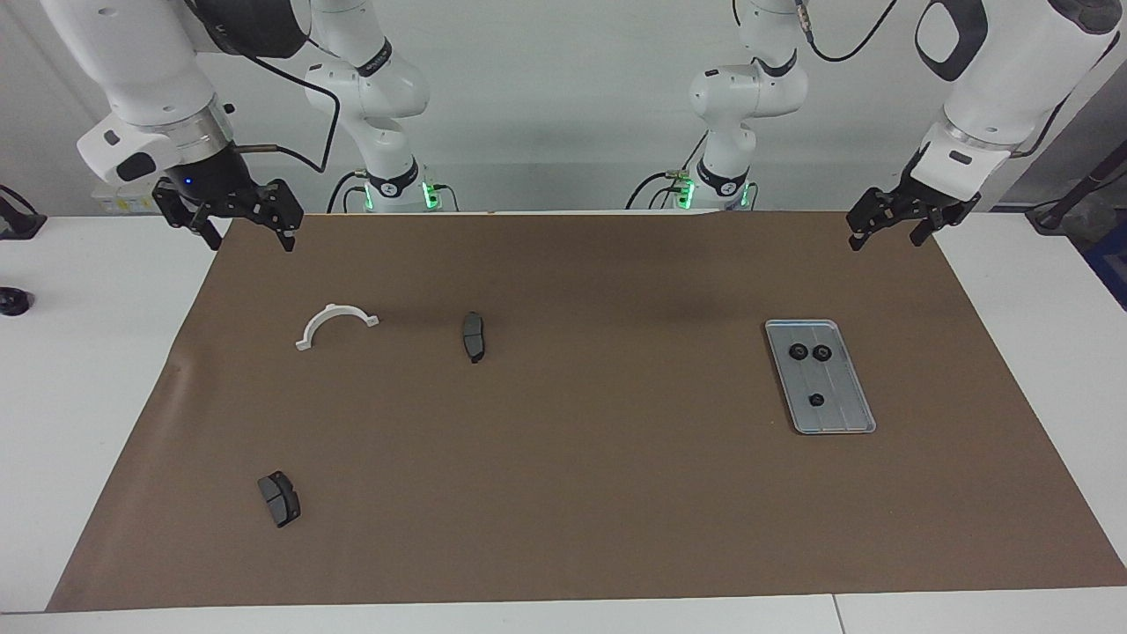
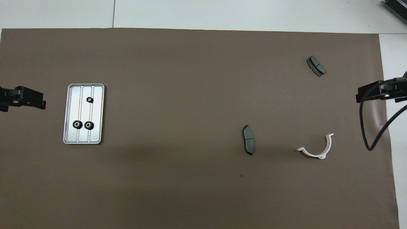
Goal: Pick bearing gear from pile to tray
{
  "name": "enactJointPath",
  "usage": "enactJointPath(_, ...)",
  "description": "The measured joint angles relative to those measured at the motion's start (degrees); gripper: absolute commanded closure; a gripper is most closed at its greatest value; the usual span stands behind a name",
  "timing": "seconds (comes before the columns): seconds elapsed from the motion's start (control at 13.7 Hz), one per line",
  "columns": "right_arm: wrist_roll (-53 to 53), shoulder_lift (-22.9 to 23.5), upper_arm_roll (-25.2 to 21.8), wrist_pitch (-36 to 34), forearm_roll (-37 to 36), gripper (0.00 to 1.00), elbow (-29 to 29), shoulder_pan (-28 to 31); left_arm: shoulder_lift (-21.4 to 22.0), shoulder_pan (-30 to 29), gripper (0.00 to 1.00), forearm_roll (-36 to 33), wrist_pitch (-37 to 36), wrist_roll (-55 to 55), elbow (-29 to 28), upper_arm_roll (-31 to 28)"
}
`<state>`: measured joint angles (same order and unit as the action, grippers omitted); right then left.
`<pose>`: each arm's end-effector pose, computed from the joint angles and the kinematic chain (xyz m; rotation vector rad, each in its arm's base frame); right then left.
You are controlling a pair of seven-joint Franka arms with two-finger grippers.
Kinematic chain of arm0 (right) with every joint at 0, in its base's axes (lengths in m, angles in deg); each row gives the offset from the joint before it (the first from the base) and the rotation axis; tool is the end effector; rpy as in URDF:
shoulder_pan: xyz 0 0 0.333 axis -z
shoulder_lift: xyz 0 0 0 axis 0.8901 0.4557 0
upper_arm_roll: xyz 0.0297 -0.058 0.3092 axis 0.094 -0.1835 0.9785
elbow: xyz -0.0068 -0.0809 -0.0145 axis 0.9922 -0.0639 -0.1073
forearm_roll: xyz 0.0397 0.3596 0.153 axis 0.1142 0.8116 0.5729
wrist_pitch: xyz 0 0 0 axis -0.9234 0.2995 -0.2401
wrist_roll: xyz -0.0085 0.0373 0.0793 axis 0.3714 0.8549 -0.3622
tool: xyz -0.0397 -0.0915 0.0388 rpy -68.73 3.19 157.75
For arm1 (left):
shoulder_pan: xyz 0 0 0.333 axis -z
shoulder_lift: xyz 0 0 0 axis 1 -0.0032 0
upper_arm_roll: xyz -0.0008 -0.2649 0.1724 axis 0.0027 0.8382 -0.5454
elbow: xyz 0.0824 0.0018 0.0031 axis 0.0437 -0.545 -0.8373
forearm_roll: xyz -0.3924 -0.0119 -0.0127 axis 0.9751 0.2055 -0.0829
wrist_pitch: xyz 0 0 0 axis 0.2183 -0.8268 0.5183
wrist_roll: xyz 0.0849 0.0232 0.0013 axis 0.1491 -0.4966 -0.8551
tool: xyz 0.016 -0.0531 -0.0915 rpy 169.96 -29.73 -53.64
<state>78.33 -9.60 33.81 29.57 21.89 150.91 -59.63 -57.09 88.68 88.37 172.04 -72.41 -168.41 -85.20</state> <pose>0.5632 -0.0135 0.6323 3.0967 -0.0285 -0.0149 0.5519 -0.0099 0.6118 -3.1377 0.0007 0.0729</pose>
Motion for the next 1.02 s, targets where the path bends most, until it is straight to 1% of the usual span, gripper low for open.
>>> enactJointPath(1.02,0.00,-0.05,0.00,0.00,0.00,0.00,0.07,0.00,0.86,-1.24,0.00,0.07,-0.12,2.13,0.34,0.97)
